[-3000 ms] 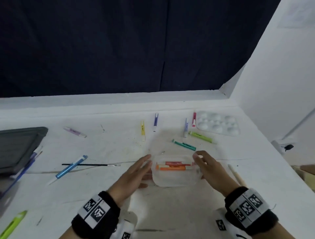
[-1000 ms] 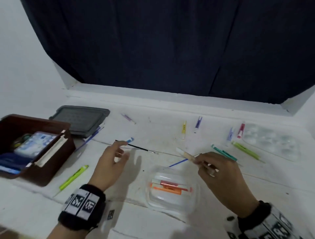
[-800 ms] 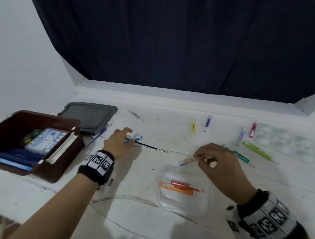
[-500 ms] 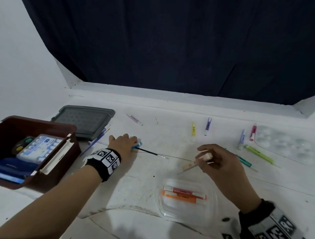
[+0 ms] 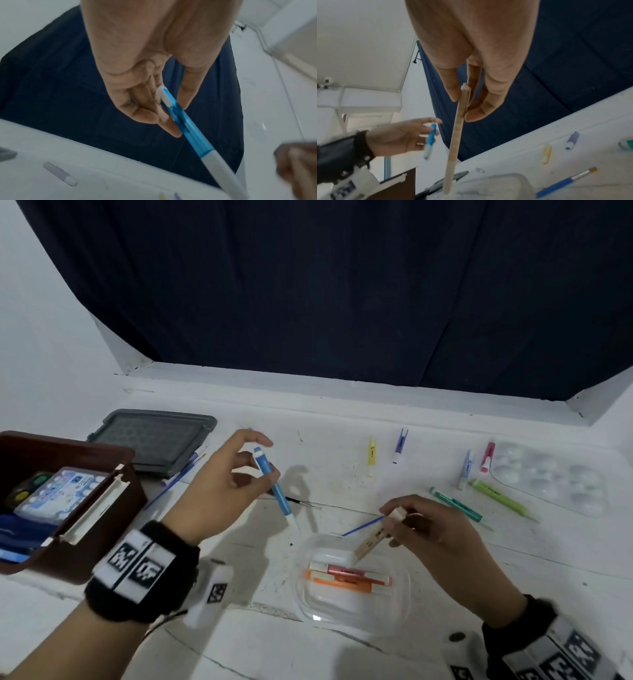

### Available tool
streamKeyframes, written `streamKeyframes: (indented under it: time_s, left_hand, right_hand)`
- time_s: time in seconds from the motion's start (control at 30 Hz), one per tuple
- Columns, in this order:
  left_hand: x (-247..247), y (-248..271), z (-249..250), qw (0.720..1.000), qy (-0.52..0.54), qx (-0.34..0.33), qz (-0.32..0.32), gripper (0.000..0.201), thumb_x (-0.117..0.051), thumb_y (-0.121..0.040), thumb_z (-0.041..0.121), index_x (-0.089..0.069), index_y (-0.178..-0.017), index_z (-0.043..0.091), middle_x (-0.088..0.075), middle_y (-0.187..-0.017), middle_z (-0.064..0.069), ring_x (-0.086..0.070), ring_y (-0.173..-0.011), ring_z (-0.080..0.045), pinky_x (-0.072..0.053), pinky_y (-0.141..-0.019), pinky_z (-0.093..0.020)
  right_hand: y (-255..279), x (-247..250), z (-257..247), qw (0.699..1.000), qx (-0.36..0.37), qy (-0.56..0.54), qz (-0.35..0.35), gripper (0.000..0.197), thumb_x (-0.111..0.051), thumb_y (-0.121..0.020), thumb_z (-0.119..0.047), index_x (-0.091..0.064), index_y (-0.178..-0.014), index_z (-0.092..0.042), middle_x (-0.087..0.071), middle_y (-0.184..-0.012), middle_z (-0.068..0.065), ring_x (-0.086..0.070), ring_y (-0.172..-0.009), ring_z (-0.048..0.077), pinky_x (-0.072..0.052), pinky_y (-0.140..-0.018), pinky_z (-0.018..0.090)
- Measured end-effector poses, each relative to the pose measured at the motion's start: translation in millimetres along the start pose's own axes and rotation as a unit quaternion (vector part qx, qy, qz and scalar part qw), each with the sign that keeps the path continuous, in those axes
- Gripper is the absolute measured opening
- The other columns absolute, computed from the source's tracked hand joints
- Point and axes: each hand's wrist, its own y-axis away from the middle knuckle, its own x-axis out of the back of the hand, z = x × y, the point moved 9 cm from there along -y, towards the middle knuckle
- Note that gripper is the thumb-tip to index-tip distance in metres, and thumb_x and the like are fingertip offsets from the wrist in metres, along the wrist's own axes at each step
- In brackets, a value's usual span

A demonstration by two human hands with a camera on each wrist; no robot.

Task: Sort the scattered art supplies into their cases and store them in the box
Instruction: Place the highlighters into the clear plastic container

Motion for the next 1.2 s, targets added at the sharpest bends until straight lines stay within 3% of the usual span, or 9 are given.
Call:
streamKeyframes:
  time_s: [0.1, 0.23, 0.33, 0.4, 0.5, 0.73, 0.9, 1.03, 1.2]
  left_hand:
    - [-14.3, 34.6, 7.0, 0.997, 0.072, 0.01, -0.021, 0.027, -0.067, -0.088, 0.017, -0.058, -0.112, 0.013, -0.074, -0.092, -0.015, -0.072, -0.079, -0.03, -0.053, -0.077, -0.039]
    - [-37.1, 75.2, -10.2, 0.996, 0.085, 0.034, -0.024, 0.018, -0.061, -0.092, 0.006, -0.057, -0.11, 0.005, -0.075, -0.092, -0.013, -0.068, -0.072, -0.026, -0.051, -0.071, -0.022]
    - [-43.6, 90.4, -29.5, 0.994, 0.091, 0.06, -0.01, 0.014, -0.063, -0.091, 0.002, -0.056, -0.103, 0.002, -0.076, -0.096, -0.012, -0.07, -0.079, -0.024, -0.053, -0.077, -0.022]
    - [-46.3, 92.9, -35.6, 0.995, 0.077, 0.059, -0.013, 0.011, -0.066, -0.09, 0.003, -0.061, -0.1, 0.007, -0.076, -0.1, -0.008, -0.071, -0.081, -0.026, -0.055, -0.079, -0.025]
    - [-56.0, 93.9, -38.0, 0.998, -0.001, 0.035, -0.053, 0.012, -0.072, -0.089, 0.011, -0.073, -0.095, 0.021, -0.074, -0.095, -0.001, -0.063, -0.07, -0.015, -0.051, -0.073, -0.021]
    - [-66.4, 93.4, -29.7, 0.975, -0.171, -0.034, -0.136, 0.016, -0.074, -0.088, 0.022, -0.077, -0.097, 0.035, -0.07, -0.092, 0.019, -0.067, -0.086, -0.009, -0.052, -0.077, -0.017]
    - [-46.5, 83.6, -21.8, 0.982, -0.152, -0.02, -0.109, 0.01, -0.075, -0.086, 0.028, -0.076, -0.092, 0.036, -0.069, -0.085, 0.004, -0.067, -0.077, -0.016, -0.056, -0.08, -0.028]
    - [-54.3, 81.6, -22.1, 0.976, -0.142, -0.02, -0.165, 0.012, -0.077, -0.084, 0.028, -0.077, -0.093, 0.035, -0.072, -0.09, 0.006, -0.068, -0.083, -0.019, -0.057, -0.083, -0.029]
    - [-79.4, 75.4, -32.7, 0.967, -0.133, 0.003, -0.218, 0.009, -0.07, -0.088, 0.042, -0.077, -0.09, 0.036, -0.072, -0.078, 0.004, -0.065, -0.066, -0.018, -0.055, -0.068, -0.038]
  right_hand:
    - [15.7, -6.7, 13.7, 0.998, -0.011, 0.044, -0.041, 0.01, -0.068, -0.091, -0.017, -0.071, -0.095, -0.026, -0.073, -0.085, -0.009, -0.071, -0.075, 0.01, -0.057, -0.072, 0.023]
    - [33.6, -17.4, 20.7, 0.992, 0.016, 0.09, -0.085, 0.018, -0.067, -0.093, -0.017, -0.07, -0.098, -0.034, -0.07, -0.092, -0.018, -0.069, -0.082, 0.007, -0.053, -0.071, 0.02]
    - [35.4, -19.3, 23.1, 0.988, 0.039, 0.111, -0.1, 0.019, -0.067, -0.091, -0.013, -0.07, -0.098, -0.031, -0.071, -0.091, -0.017, -0.069, -0.082, 0.008, -0.055, -0.074, 0.022]
    - [35.2, -21.0, 21.8, 0.985, 0.065, 0.119, -0.11, 0.021, -0.069, -0.088, -0.007, -0.073, -0.095, -0.026, -0.071, -0.088, -0.016, -0.069, -0.081, 0.009, -0.056, -0.074, 0.021]
    - [36.0, -24.9, 20.2, 0.974, 0.118, 0.145, -0.128, 0.022, -0.071, -0.082, -0.003, -0.076, -0.092, -0.022, -0.07, -0.087, -0.014, -0.068, -0.08, 0.008, -0.056, -0.072, 0.019]
    - [37.8, -26.0, 21.1, 0.952, 0.151, 0.218, -0.156, 0.021, -0.068, -0.078, -0.01, -0.077, -0.09, -0.024, -0.065, -0.086, -0.019, -0.062, -0.075, 0.003, -0.053, -0.068, 0.017]
    - [36.7, -7.8, 14.8, 0.956, 0.152, 0.224, -0.109, 0.018, -0.068, -0.075, -0.012, -0.075, -0.086, -0.023, -0.065, -0.084, -0.017, -0.063, -0.071, 0.006, -0.054, -0.065, 0.022]
    - [37.2, -5.7, 18.4, 0.953, 0.145, 0.251, -0.092, 0.018, -0.069, -0.074, -0.012, -0.073, -0.086, -0.025, -0.064, -0.082, -0.016, -0.061, -0.07, 0.007, -0.054, -0.062, 0.028]
    - [37.7, -18.0, 23.8, 0.943, 0.127, 0.289, -0.103, 0.015, -0.066, -0.075, -0.021, -0.071, -0.086, -0.03, -0.065, -0.082, -0.017, -0.06, -0.072, 0.004, -0.054, -0.066, 0.023]
